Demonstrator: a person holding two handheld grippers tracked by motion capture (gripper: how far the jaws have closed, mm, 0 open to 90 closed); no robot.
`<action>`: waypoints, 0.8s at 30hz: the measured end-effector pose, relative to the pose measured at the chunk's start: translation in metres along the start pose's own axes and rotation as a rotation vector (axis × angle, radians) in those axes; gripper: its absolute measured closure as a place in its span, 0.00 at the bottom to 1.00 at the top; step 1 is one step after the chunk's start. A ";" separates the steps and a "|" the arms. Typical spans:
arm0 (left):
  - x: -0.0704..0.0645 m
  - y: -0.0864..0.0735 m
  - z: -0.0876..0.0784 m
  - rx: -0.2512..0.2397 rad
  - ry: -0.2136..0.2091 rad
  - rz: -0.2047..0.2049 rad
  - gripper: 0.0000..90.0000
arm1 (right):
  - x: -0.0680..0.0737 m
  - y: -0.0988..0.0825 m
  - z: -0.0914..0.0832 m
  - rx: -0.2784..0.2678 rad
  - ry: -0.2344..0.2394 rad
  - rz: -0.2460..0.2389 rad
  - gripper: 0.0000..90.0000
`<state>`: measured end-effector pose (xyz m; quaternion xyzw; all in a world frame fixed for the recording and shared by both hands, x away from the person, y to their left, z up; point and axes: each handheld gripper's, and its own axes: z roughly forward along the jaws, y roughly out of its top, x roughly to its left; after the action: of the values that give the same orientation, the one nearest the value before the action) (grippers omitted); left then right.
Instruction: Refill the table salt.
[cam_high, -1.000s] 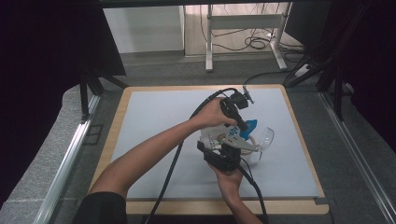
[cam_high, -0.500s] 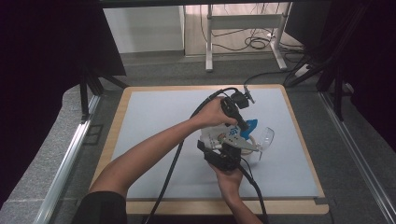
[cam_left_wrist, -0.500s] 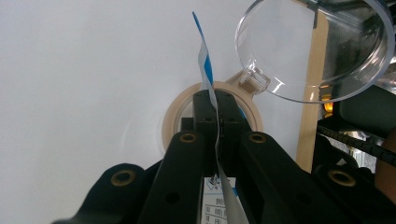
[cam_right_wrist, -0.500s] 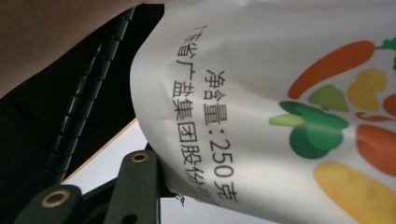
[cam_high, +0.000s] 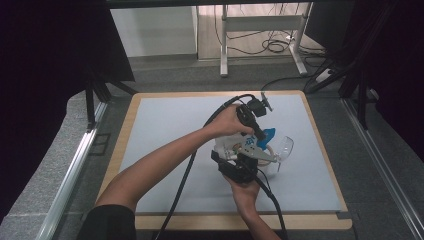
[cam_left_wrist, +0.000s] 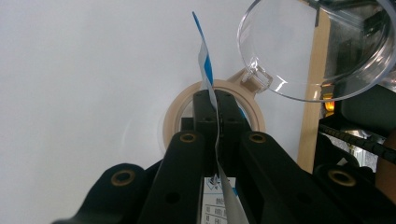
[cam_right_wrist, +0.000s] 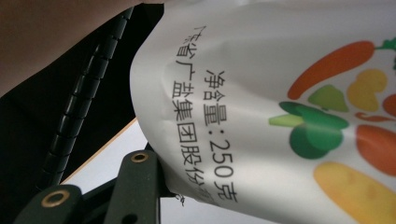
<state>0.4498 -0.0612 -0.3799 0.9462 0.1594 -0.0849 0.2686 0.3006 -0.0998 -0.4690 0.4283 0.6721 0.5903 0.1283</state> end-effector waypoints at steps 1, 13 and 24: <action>0.000 0.000 0.000 0.000 0.000 0.001 1.00 | 0.000 0.000 0.000 0.000 0.000 0.002 0.65; 0.001 -0.001 0.003 0.002 0.002 0.000 1.00 | -0.001 -0.002 0.002 0.003 -0.001 0.004 0.65; 0.000 0.000 0.005 0.011 -0.003 0.006 1.00 | -0.002 -0.003 0.001 0.003 0.001 0.014 0.65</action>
<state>0.4498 -0.0636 -0.3843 0.9480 0.1556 -0.0864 0.2640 0.3012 -0.1005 -0.4724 0.4329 0.6700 0.5904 0.1230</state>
